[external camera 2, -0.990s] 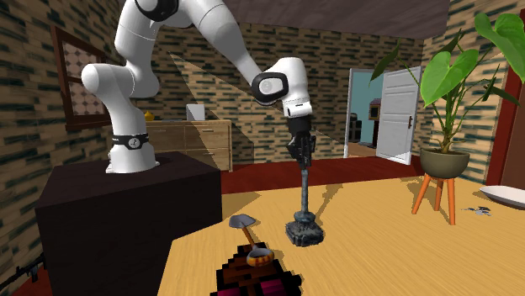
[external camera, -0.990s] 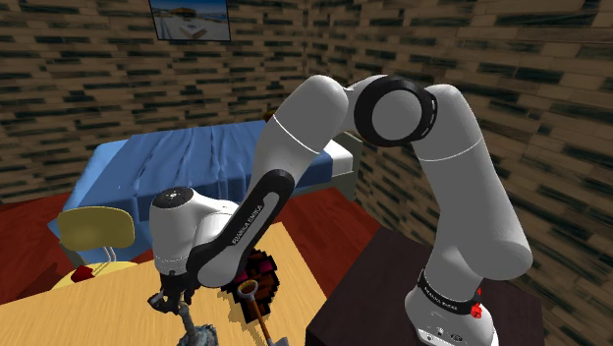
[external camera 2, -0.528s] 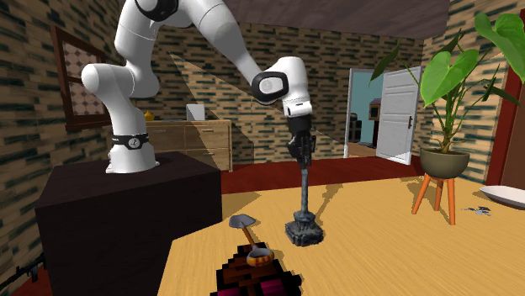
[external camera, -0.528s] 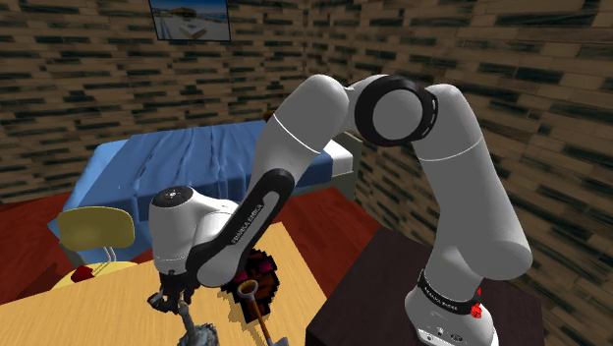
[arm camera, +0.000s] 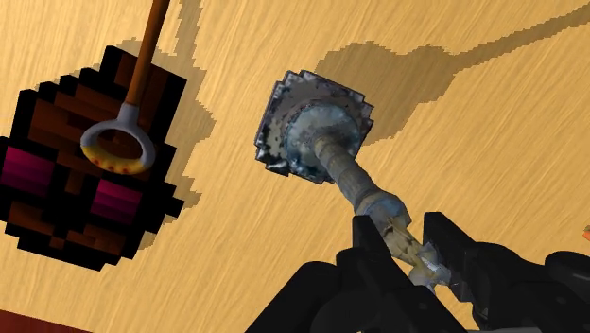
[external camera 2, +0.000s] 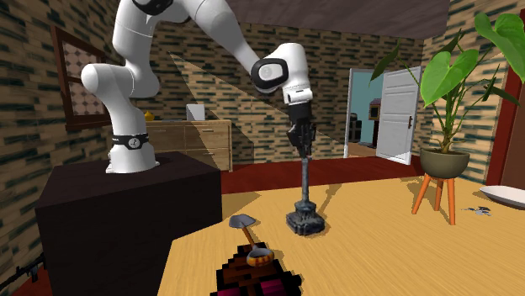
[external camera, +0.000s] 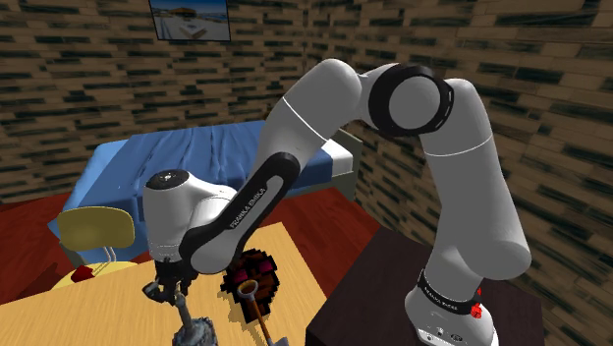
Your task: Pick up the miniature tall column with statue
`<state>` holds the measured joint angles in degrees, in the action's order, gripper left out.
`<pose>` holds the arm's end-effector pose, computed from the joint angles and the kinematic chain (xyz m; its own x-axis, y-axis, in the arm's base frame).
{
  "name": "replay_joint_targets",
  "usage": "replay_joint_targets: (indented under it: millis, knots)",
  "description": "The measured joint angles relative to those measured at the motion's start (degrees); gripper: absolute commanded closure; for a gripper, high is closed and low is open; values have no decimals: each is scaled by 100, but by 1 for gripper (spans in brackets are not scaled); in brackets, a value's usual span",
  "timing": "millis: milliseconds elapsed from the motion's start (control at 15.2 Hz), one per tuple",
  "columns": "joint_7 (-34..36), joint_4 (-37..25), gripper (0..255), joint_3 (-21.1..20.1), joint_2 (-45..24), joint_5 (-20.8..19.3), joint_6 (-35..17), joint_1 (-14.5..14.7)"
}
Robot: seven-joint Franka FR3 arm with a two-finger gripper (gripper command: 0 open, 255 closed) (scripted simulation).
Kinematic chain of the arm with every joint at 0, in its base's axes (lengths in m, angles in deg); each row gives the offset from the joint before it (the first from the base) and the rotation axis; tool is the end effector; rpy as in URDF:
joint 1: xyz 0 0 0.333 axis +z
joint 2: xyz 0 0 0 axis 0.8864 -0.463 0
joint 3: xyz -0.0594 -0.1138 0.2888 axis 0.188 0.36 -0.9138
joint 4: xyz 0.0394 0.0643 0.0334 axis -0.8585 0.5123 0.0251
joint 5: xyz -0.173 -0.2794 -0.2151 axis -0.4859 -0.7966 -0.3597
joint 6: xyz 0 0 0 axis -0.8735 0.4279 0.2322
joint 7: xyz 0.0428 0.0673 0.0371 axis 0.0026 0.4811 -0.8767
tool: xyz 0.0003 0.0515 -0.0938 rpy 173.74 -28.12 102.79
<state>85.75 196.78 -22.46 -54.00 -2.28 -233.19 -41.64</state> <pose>0.5014 0.4046 0.2482 0.9904 0.0494 0.1290 0.0637 -0.9920 -0.1093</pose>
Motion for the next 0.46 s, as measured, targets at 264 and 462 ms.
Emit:
replay_joint_targets:
  millis: [264, 462]
  knots:
    - [-83, 5, 255, -90, 228, 116, 217, -75]
    - [-130, -45, 255, -139, 339, 183, 374, -107]
